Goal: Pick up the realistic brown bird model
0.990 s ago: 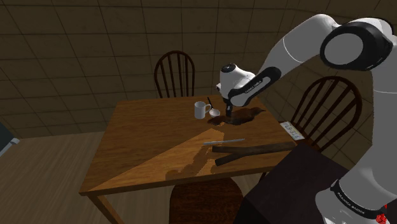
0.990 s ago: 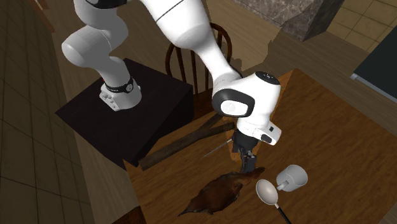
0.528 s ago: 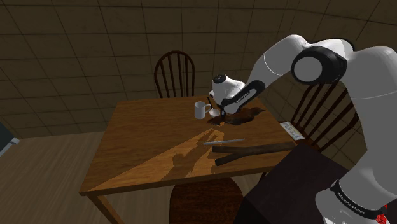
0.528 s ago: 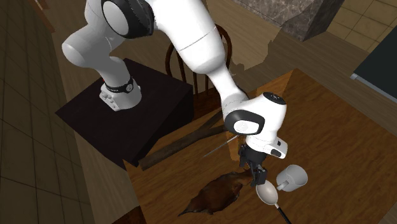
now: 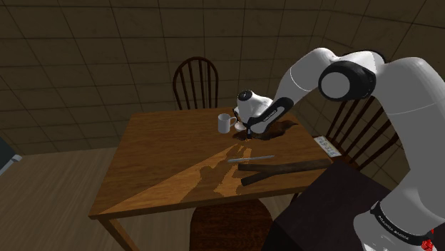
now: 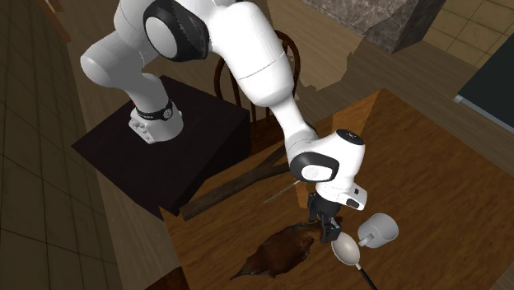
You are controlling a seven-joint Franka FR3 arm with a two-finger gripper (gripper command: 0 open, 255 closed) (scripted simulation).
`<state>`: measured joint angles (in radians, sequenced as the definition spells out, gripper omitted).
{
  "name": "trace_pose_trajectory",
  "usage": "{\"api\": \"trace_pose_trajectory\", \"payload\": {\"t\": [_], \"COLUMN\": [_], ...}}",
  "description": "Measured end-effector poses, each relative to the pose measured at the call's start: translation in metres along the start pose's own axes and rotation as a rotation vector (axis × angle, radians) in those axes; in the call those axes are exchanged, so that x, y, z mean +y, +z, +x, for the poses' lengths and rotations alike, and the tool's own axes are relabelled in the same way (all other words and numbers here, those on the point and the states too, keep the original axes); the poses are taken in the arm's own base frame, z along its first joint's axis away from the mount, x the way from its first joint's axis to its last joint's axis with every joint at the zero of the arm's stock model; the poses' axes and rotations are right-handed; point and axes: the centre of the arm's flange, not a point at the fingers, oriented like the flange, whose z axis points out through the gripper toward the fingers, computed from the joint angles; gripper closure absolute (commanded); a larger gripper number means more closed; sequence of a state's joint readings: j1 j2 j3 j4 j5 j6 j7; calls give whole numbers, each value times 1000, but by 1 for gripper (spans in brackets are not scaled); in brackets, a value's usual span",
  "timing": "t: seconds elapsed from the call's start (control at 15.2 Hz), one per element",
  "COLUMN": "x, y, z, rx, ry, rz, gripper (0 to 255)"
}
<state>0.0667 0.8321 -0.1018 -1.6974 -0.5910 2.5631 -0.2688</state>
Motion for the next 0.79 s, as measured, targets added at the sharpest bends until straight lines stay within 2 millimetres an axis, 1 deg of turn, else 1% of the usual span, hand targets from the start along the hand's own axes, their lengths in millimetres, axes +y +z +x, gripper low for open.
{"api": "trace_pose_trajectory", "payload": {"t": [0.59, 0.79], "x": [0, 3], "y": [0, -9], "z": [0, -1], "rx": [1, -1], "ry": [0, 0], "rz": [-1, 1], "gripper": [255, 255]}}
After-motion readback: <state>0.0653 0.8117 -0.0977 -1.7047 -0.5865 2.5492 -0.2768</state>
